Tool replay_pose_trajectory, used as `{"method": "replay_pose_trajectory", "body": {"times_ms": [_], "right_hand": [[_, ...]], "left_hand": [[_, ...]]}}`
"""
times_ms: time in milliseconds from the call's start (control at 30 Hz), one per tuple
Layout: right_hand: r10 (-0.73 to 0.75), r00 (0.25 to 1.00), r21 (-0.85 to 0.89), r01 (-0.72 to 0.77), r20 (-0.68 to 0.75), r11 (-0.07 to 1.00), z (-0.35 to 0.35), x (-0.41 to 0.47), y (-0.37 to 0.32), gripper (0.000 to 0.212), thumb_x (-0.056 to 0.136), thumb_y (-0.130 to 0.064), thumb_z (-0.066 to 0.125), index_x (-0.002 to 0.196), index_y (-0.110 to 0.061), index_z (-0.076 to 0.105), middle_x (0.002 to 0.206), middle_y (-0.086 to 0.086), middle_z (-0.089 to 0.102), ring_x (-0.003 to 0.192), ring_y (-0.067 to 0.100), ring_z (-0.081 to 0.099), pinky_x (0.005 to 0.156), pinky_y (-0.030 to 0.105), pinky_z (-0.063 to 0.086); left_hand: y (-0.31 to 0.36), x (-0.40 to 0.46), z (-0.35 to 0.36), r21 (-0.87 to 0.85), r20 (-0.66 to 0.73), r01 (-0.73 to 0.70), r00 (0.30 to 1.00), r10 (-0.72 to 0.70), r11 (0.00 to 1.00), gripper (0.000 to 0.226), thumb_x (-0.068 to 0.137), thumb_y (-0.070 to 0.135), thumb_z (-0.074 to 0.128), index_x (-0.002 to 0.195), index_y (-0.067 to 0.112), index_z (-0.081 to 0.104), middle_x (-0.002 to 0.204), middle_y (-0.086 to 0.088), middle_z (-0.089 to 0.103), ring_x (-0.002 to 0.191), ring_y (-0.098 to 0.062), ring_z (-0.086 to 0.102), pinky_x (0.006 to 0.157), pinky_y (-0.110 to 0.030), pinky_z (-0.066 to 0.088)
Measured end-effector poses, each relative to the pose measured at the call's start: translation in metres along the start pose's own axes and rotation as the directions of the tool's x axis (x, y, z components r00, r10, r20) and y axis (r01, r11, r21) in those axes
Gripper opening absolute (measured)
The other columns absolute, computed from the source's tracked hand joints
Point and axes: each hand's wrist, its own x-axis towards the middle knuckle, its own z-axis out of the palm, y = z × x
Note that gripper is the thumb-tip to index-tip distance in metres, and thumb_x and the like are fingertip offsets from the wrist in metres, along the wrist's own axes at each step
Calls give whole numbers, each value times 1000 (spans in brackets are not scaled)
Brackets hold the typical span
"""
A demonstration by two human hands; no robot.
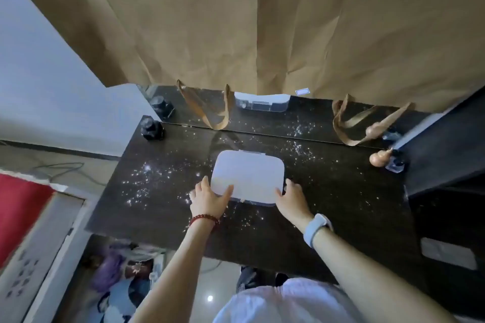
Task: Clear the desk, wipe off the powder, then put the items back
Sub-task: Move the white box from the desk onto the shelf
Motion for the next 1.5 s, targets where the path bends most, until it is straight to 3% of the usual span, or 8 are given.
{"method": "replay_pose_trajectory", "body": {"times_ms": [133,400,700,867,1000,1133,1267,1500], "right_hand": [[79,993,33,-76,-84,997,11,11,-7,30,91,-19,48,109,4,53,112,21,53,104,35,53,82,36,43],[71,947,159,-21,-314,987,-7,-15,-2,32,88,-13,54,118,-3,48,105,3,39,105,24,47,85,29,42],[275,623,353,3,-732,936,-66,-103,70,44,90,-16,53,132,-13,39,117,3,40,99,3,38,81,27,42],[371,496,443,31,-785,896,-121,-147,143,46,89,-33,53,129,-13,41,119,12,45,98,14,47,73,12,42],[405,421,467,51,-812,883,-184,-163,211,59,78,-53,41,117,-8,47,111,19,48,94,29,51,70,29,44],[347,480,438,87,-806,895,-258,-151,257,39,95,-25,44,132,-18,38,118,5,37,101,20,45,81,32,40],[205,519,290,89,-830,953,-322,-112,288,45,94,-27,44,133,-8,36,121,14,40,111,31,43,89,41,43],[50,724,159,84,-688,984,-371,-39,291,50,94,-15,45,140,-8,27,136,20,37,120,36,41,89,31,37]], "left_hand": [[1,31,2,53,67,-39,997,35,998,66,78,48,59,126,6,40,131,-13,47,122,-34,37,100,-41,30],[30,11,2,-73,44,-313,948,316,947,65,75,31,68,123,2,36,126,-14,42,116,-28,35,99,-37,31],[130,-62,53,-237,203,-700,642,739,674,77,75,39,69,134,6,31,133,-10,39,119,-15,31,103,-29,29],[181,-128,106,-295,313,-805,428,848,515,78,74,44,66,135,13,28,134,-4,34,118,-12,30,102,-27,29],[223,-185,152,-373,371,-801,333,867,468,76,77,37,67,136,21,22,138,2,27,118,-3,23,99,-22,27],[267,-225,206,-350,348,-763,434,831,544,80,78,34,66,140,20,17,140,0,24,129,-14,23,109,-31,25],[306,-243,249,-332,296,-682,580,759,651,85,78,32,67,141,14,13,138,-7,24,129,-19,23,108,-30,23],[357,-228,284,-147,116,-520,836,537,841,88,79,40,64,141,2,13,138,-20,28,128,-35,27,105,-46,28]]}}
